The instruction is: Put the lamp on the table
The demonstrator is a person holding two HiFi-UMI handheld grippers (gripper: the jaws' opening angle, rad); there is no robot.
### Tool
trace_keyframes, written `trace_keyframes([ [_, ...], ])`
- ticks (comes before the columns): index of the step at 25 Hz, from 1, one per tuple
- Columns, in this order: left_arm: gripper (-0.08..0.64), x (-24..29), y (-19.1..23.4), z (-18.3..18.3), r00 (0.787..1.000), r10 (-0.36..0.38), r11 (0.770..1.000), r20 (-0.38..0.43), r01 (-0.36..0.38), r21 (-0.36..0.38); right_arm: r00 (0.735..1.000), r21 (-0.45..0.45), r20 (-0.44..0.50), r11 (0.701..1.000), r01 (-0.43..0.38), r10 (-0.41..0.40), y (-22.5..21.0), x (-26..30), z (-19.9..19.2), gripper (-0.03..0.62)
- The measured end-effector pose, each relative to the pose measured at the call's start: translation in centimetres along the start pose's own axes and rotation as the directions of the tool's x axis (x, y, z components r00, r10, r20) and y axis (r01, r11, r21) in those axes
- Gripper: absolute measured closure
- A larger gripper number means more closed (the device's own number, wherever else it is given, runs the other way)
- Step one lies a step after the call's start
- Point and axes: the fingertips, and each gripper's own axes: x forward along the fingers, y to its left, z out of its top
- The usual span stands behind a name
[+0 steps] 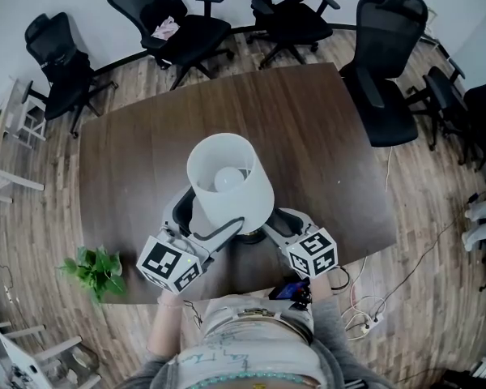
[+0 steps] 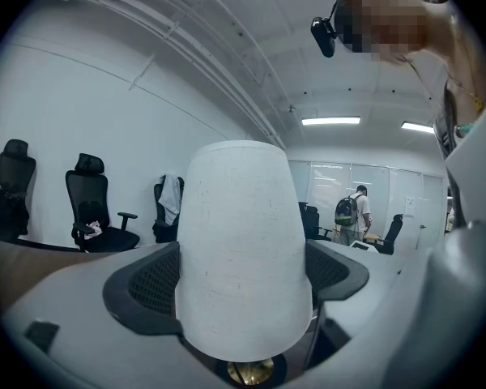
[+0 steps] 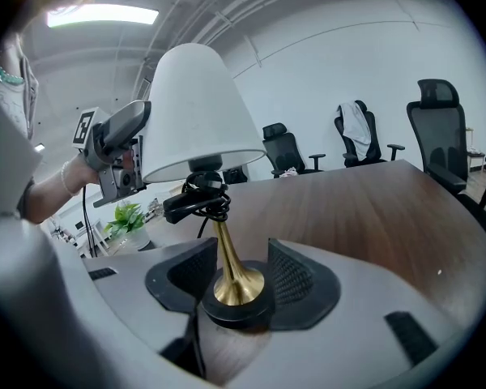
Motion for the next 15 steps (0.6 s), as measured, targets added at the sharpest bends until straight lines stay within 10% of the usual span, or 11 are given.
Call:
trace_keyframes([
  [15,0.058,-0.6,-2.2,-1.0,1.000,0.001,0.998,-0.005,-0.001,0.056,0.999,-0.013,0.030,0.999,0.039,-0.039,-0.5,-3.2,0.3,0.402],
])
